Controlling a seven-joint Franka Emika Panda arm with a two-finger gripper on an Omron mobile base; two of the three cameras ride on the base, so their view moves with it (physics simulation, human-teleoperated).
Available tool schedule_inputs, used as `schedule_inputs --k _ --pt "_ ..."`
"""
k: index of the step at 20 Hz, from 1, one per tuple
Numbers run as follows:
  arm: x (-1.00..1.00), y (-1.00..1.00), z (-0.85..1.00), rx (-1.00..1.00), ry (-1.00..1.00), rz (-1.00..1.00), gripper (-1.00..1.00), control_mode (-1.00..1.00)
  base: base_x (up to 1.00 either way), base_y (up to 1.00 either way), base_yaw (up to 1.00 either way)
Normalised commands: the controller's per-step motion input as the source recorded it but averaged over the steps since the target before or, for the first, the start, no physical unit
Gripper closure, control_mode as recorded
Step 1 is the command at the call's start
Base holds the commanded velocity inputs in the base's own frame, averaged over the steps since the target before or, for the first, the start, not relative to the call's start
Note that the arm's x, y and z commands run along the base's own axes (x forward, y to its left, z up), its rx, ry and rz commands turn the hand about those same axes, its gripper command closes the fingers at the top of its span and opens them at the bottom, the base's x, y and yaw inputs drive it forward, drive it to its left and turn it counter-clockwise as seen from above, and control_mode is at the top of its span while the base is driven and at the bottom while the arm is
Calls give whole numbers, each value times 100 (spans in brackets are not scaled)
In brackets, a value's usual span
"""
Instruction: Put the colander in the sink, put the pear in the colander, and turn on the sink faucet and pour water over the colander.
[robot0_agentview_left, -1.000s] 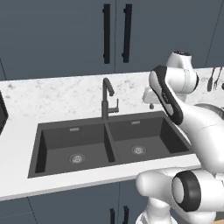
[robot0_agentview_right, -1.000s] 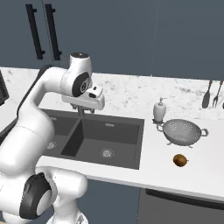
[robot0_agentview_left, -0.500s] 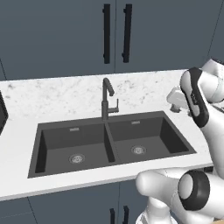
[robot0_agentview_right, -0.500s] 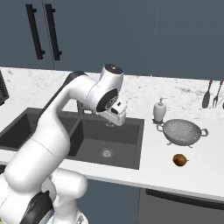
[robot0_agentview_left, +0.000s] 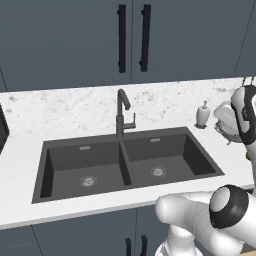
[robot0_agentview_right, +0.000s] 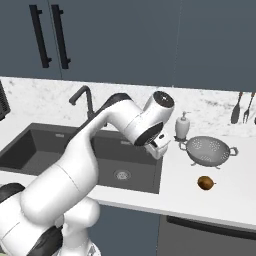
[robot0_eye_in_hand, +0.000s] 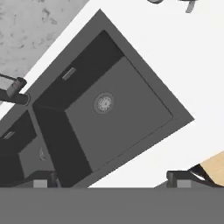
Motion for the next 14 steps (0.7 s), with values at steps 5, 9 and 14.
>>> schedule_inputs --k 5,9,14 --pt "0 -83 -34 2 -10 -22 -100 -100 0 0 0" --pt "1 -77 -37 0 -7 -19 -100 -100 0 0 0" --pt "9 -62 -29 0 0 -17 -100 -100 0 0 0"
